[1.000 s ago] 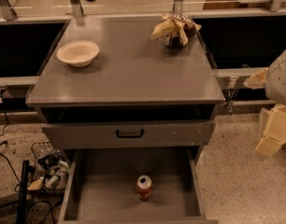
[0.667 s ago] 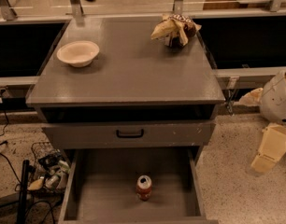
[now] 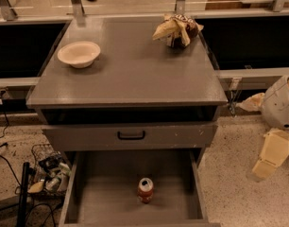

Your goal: Pick coke can from middle drawer and place on counter

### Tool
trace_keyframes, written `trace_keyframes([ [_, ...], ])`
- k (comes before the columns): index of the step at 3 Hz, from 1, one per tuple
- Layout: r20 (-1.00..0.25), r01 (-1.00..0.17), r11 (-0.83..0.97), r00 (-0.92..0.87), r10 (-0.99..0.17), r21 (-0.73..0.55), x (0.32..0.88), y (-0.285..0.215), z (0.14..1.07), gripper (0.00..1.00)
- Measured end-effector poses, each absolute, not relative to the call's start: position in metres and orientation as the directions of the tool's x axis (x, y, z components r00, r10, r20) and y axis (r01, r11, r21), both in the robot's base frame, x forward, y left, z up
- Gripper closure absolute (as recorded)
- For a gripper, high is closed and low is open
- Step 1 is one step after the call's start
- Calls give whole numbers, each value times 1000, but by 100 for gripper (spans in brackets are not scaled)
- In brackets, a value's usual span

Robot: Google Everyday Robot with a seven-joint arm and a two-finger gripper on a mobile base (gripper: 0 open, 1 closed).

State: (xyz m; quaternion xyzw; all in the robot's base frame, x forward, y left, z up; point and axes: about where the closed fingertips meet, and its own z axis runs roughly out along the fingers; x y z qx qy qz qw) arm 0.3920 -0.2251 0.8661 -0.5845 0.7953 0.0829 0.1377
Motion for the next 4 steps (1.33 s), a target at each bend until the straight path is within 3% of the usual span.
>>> trace_keyframes([
  [4, -314, -941, 316, -338, -887, 121, 394, -212, 763, 0],
])
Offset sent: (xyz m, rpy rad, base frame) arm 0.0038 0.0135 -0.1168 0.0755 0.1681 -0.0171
